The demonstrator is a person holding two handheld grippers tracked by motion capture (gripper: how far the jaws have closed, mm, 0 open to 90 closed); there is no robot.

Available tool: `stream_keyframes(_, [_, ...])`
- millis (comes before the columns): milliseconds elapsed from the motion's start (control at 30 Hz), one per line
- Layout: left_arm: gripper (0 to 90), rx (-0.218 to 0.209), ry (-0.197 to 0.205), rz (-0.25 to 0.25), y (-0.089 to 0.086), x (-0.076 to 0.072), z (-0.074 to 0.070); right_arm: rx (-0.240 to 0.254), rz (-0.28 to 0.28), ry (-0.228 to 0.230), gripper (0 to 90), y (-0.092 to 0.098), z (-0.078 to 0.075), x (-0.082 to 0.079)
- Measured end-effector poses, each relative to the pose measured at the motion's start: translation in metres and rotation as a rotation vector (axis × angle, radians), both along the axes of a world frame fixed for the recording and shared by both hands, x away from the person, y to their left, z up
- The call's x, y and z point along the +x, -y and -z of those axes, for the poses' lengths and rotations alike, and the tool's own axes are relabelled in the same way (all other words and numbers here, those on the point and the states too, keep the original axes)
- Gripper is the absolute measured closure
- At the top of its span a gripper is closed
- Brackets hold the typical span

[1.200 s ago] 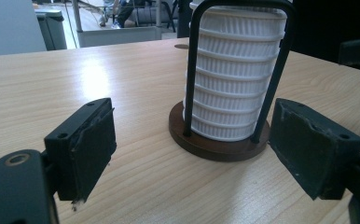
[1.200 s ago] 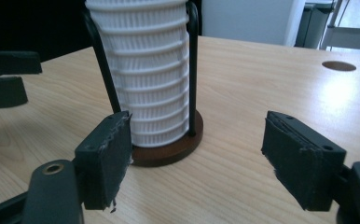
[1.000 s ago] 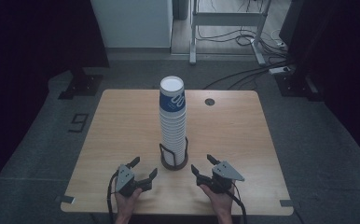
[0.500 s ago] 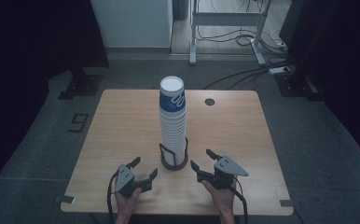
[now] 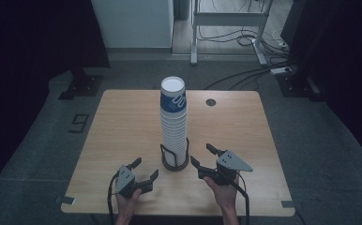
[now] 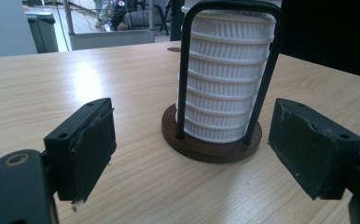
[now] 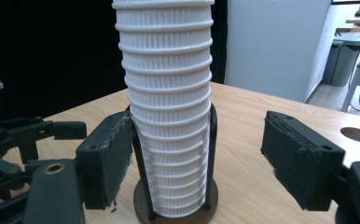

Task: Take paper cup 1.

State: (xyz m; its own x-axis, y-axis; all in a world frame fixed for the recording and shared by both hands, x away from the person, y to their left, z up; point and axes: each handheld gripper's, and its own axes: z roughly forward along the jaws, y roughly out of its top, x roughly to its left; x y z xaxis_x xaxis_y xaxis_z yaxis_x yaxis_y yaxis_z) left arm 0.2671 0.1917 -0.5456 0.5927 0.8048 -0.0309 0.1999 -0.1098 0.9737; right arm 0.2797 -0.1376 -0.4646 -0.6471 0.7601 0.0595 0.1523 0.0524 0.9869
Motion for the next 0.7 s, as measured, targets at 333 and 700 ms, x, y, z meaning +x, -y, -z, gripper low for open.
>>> stream_keyframes(333, [14.6,-0.008,0.004,0.005,-0.001,-0.001,0.0,0.004,-0.036,0.024,22.1,-0.005,-0.017,0.003])
stream_keyframes(700, [14.8,-0.005,0.009,0.011,-0.001,-0.001,0.0,0.027,-0.078,0.047,20.8,-0.011,-0.041,0.007])
